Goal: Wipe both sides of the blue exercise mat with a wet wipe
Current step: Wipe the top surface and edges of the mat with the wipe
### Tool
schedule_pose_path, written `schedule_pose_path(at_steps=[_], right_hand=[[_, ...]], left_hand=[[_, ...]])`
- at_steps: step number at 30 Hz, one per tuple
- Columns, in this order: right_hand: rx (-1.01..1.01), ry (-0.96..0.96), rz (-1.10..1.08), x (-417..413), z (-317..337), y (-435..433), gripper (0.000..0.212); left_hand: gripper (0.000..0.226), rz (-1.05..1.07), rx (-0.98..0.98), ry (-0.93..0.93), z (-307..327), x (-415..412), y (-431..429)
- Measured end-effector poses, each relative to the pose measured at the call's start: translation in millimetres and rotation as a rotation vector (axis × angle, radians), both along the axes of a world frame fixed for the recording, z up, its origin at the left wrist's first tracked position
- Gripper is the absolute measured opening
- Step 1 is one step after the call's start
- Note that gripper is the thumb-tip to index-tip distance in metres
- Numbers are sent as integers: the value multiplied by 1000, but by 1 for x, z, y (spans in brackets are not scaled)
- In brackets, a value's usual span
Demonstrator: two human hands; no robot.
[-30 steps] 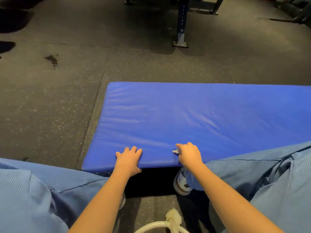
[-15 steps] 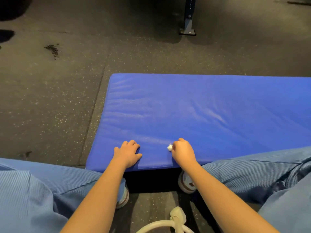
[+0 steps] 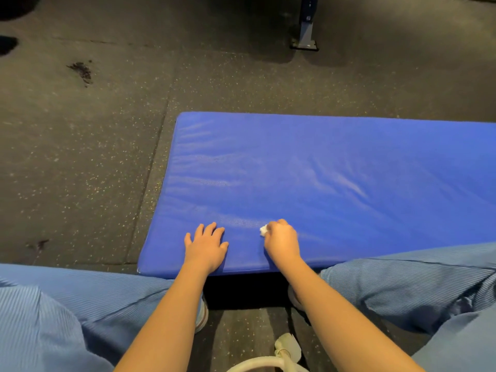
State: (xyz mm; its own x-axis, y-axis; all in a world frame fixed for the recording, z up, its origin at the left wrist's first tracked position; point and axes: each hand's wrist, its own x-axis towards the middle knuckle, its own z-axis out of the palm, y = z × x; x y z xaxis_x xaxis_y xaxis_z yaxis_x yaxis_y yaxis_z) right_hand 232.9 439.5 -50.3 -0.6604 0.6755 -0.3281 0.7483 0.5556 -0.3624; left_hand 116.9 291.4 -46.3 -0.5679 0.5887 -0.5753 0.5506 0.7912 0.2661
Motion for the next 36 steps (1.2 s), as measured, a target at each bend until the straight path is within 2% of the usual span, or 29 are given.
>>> schedule_pose_path(at_steps=[3, 5, 7, 10, 11, 15, 17, 19, 22, 23, 26, 29, 31, 34, 36], right_hand=[[-101, 92, 259, -9, 0, -37, 23], [-83, 90, 339, -11, 2, -30, 23], [17, 40, 295, -13, -2, -5, 22], [180, -61, 44, -17, -10, 17, 20], [179, -58, 23, -19, -10, 14, 20], [28, 21, 414, -20, -13, -5, 23], [49, 2, 479, -20, -15, 12, 20], [175, -77, 364, -24, -20, 31, 19], [184, -78, 75, -39, -26, 30, 19], [162, -62, 97, -44, -26, 23, 19], [86, 83, 390, -43, -27, 1, 20], [70, 145, 551, -30, -23, 13, 9], [166, 156, 480, -31, -30, 34, 14], [212, 67, 113, -46, -42, 52, 13], [142, -12, 28, -57, -45, 47, 14]], left_hand=[[48, 13, 7, 10, -3, -2, -2], [48, 10, 17, 7, -4, -2, -3], [48, 14, 35, -3, -3, -2, -4], [48, 32, 60, 15, -5, -1, -6], [47, 45, 71, 34, -6, 1, -7], [41, 95, 104, 166, -13, 12, -7], [40, 112, 124, 200, -16, 15, -5], [38, 127, 142, 202, -18, 15, -4], [31, 155, 189, 216, -19, 12, -1], [28, 171, 213, 225, -19, 9, 1], [24, 179, 253, 268, -21, -9, 13], [39, 181, 220, 208, -28, -31, 21], [49, 148, 146, 157, -34, -35, 22], [50, 128, 112, 200, -42, -29, 22], [48, 145, 104, 224, -44, -28, 25]])
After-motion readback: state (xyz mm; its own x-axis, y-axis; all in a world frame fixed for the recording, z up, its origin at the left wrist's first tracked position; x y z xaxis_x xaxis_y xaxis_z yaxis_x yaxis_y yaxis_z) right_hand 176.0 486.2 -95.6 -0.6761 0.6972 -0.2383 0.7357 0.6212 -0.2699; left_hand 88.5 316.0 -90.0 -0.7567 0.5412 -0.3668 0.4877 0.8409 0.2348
